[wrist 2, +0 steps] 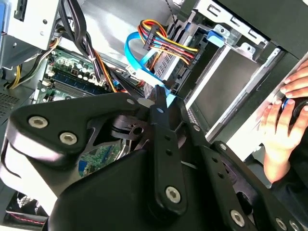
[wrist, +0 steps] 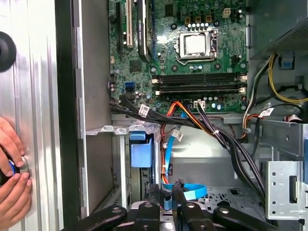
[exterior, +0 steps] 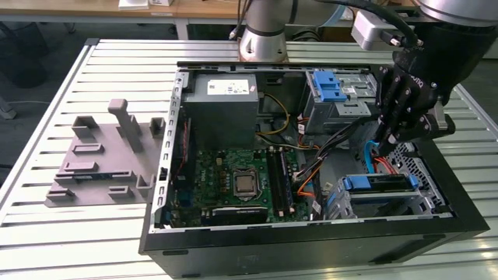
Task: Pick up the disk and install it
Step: 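Insert the second disk wire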
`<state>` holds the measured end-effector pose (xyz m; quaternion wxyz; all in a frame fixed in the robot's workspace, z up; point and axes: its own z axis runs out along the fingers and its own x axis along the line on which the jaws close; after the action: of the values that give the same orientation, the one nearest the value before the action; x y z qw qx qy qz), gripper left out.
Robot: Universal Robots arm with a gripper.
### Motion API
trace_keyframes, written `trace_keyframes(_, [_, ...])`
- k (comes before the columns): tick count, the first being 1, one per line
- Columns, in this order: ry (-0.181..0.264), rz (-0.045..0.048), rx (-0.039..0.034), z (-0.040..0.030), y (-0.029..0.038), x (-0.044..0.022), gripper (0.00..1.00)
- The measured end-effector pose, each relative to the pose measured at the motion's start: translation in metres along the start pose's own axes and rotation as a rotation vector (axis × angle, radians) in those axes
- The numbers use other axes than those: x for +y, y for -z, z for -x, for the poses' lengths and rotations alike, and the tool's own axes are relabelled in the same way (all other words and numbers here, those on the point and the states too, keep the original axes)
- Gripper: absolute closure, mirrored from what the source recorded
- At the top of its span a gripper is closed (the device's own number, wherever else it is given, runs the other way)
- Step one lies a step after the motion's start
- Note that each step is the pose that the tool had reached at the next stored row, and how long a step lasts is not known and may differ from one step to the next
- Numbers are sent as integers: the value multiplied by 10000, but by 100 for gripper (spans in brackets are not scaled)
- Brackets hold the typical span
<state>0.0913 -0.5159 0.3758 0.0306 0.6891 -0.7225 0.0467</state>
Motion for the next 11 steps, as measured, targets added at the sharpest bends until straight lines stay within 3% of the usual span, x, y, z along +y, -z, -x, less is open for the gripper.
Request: trace_keyframes(11, [0, 0, 2, 11, -93, 2, 76])
